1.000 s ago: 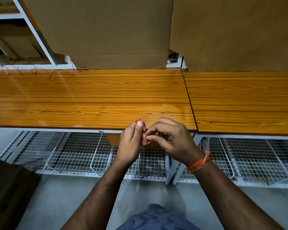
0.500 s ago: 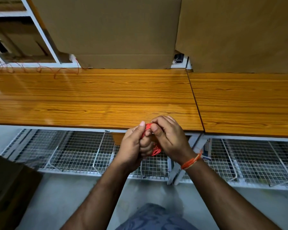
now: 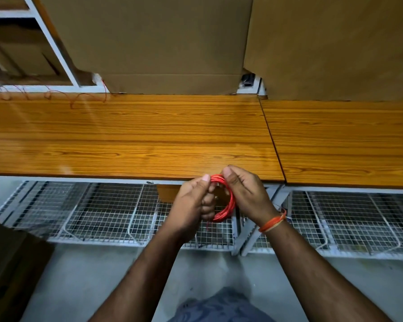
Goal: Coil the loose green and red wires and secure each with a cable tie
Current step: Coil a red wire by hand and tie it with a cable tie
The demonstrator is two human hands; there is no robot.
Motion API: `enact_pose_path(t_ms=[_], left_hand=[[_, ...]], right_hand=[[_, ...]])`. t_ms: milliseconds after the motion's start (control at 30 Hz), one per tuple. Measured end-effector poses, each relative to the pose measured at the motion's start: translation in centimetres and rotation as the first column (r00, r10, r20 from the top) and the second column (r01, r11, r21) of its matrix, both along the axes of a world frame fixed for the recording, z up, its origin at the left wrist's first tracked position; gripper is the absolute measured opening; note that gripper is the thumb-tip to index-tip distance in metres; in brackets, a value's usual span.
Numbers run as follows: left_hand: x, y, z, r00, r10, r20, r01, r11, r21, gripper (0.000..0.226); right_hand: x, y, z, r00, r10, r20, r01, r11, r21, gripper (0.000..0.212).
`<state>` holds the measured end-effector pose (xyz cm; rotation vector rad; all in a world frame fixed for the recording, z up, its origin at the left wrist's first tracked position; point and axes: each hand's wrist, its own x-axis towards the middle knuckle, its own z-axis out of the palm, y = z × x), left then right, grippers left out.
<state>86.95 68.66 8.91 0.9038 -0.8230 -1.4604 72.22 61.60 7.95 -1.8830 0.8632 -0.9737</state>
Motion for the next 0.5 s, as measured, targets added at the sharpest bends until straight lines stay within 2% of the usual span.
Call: enact_pose_path(t_ms=[33, 100, 167, 233, 300, 400, 500], left_hand=[[0.2, 0.0, 0.0, 0.994, 0.032, -0.104, -0.028, 0.999, 0.035, 0.031], [1.0, -0.2, 0.2, 0.953, 0.142, -0.266, -0.120, 0.988, 0.100, 0.029], [2.2, -0.5, 0.4, 0.903, 0.263, -0.341, -0.226, 0.964, 0.143, 0.029], [3.2, -0.8, 0.6, 0.857, 0.360, -0.368, -0.312, 0.932, 0.185, 0.034], [3.7, -1.0, 0.7, 0.815, 0.418, -0.402, -0.360, 0.908, 0.215, 0.036], [3.9, -1.3, 0.5, 0.792, 0.443, -0.419, -0.388, 0.896, 0.216, 0.035], [3.7, -1.2, 0.4, 0.823, 0.471, -0.318, -0.446, 0.882, 0.152, 0.033]], right_hand=[[-0.4, -0.2, -0.2, 1.000, 0.009, 0.030, -0.010, 0.999, 0.052, 0.049], [-1.4, -0.5, -1.1, 1.000, -0.017, 0.001, 0.017, 0.999, 0.036, 0.032], [-2.3, -0.3, -2.1, 0.993, -0.092, -0.069, 0.092, 0.996, 0.005, 0.015], [-2.8, 0.2, -3.3, 0.976, -0.164, -0.144, 0.166, 0.986, -0.002, 0.018], [-2.4, 1.1, -4.0, 0.948, -0.170, -0.268, 0.175, 0.985, -0.004, 0.021], [-1.2, 2.4, -4.3, 0.856, -0.028, -0.516, 0.075, 0.995, 0.071, 0.018], [0.0, 3.9, -3.3, 0.730, 0.157, -0.665, -0.072, 0.985, 0.154, 0.015]])
